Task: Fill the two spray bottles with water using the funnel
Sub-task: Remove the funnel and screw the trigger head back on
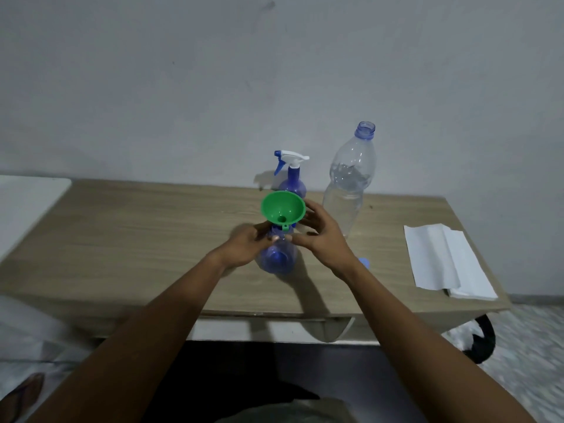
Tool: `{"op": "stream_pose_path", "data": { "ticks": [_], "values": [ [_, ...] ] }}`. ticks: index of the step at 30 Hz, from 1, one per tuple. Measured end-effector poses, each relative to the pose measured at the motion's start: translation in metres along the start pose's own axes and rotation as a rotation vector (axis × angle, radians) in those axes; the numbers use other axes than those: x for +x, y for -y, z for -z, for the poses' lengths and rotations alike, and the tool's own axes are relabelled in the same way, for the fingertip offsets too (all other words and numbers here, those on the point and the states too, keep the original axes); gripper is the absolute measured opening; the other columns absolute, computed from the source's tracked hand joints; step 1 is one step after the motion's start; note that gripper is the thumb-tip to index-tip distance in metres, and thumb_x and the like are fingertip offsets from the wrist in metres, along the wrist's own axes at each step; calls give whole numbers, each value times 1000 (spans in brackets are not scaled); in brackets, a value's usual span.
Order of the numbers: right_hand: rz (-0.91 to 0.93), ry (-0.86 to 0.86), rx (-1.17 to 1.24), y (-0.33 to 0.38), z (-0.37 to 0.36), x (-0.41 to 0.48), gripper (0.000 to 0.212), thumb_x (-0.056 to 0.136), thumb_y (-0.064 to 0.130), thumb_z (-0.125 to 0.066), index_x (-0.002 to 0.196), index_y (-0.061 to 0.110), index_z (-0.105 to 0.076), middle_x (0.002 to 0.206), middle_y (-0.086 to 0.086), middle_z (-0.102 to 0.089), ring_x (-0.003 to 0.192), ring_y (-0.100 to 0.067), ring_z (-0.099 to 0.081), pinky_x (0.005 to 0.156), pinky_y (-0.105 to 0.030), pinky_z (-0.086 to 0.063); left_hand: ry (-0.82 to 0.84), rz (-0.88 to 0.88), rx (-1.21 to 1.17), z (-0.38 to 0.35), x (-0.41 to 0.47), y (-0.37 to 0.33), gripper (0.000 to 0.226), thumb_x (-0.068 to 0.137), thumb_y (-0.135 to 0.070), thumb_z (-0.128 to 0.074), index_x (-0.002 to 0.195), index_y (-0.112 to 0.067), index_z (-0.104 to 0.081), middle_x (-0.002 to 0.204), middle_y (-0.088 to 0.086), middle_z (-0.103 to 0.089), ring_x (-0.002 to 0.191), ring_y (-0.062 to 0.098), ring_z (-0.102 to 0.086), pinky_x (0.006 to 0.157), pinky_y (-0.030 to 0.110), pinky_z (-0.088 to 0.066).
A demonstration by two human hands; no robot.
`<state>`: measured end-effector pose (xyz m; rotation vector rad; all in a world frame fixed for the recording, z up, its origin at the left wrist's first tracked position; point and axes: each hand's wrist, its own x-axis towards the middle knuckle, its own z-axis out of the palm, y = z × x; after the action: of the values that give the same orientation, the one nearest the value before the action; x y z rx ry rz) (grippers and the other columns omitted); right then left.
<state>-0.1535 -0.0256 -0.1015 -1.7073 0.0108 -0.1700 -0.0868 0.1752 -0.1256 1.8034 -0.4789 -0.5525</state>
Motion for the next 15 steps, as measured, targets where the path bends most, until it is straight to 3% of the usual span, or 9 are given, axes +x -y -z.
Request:
{"op": "stream_pose_path", "data": {
  "ticks": [6, 10, 12, 15],
  "values": [
    [-79, 114, 61, 10, 1, 9, 85, 74, -5, -85, 148, 14, -49, 140, -4, -63, 131, -19, -60, 110, -45, -50, 59, 32, 128, 11, 2, 18, 62, 75, -64, -70, 131, -39, -62, 124, -7, -71, 120, 19, -64, 106, 51, -48],
    [-109, 142, 56, 15, -2, 10, 83, 73, -7, -84, 147, 12, -51, 140, -6, -64, 131, -20, -60, 112, -49, -48, 62, 20, 132, 13, -7, 13, 66, 77, -60, -71, 135, -31, -60, 126, -8, -70, 121, 15, -64, 108, 48, -47],
    [-111, 123, 62, 18, -4, 9, 81, 73, -9, -83, 145, 10, -52, 138, -8, -65, 129, -23, -62, 110, -48, -49, 66, 20, 136, 11, -15, 3, 58, 85, -48, -71, 138, -25, -59, 129, -5, -69, 122, 15, -63, 109, 45, -47],
    [-94, 101, 112, 23, -6, 8, 78, 72, -11, -82, 143, 8, -54, 136, -13, -66, 127, -29, -63, 107, -48, -52, 52, -2, 127, 7, -21, -7, 45, 98, -13, -61, 143, -10, -52, 129, 0, -67, 118, 10, -63, 105, 25, -48]
  ]
}}
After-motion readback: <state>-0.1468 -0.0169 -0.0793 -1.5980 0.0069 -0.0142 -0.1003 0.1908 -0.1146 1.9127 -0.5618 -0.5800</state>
